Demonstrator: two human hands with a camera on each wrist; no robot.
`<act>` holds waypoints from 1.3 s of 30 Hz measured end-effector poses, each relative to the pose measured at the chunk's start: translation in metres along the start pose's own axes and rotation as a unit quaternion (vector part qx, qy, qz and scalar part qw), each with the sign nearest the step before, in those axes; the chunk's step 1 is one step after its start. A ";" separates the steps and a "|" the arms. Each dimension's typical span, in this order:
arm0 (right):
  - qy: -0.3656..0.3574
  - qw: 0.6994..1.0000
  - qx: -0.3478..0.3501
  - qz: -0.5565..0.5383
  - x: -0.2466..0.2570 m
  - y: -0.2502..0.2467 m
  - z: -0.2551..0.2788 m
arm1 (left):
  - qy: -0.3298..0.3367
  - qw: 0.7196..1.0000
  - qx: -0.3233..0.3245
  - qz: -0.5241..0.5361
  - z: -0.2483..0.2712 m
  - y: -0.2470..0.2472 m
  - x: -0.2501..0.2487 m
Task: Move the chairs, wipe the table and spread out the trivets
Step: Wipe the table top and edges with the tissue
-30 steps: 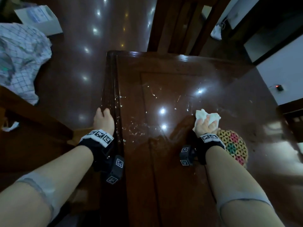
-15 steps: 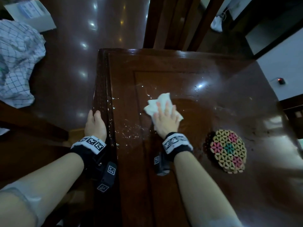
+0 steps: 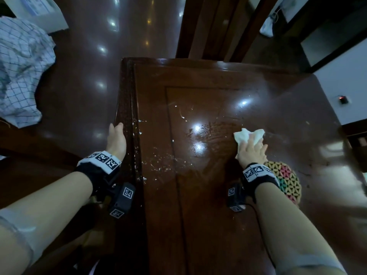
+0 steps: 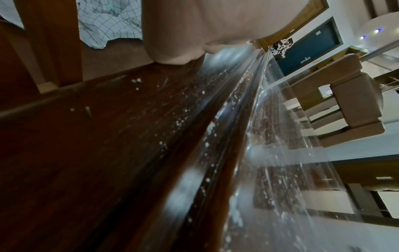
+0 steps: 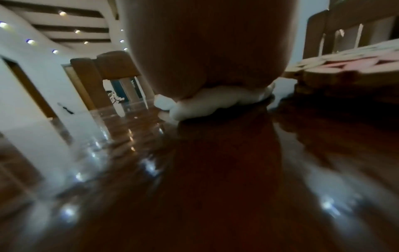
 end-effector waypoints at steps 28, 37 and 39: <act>-0.216 0.973 0.037 0.073 0.152 0.042 0.006 | -0.129 0.970 0.165 0.126 -0.097 0.006 0.079; -0.335 0.930 0.086 0.123 0.256 0.049 -0.070 | -0.103 0.965 0.156 0.185 0.011 -0.014 0.018; -0.392 0.902 0.102 0.148 0.294 0.066 -0.066 | -0.111 0.963 0.144 0.198 0.008 -0.018 0.028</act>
Point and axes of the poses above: each hand's wrist, its own z-axis away from the middle knuckle, its own y-axis out of the palm, x = y × z, the point moved 7 cm from there along -z, towards the middle knuckle, and after that the axes turned 14 degrees about -y, right-handed, at the moved point
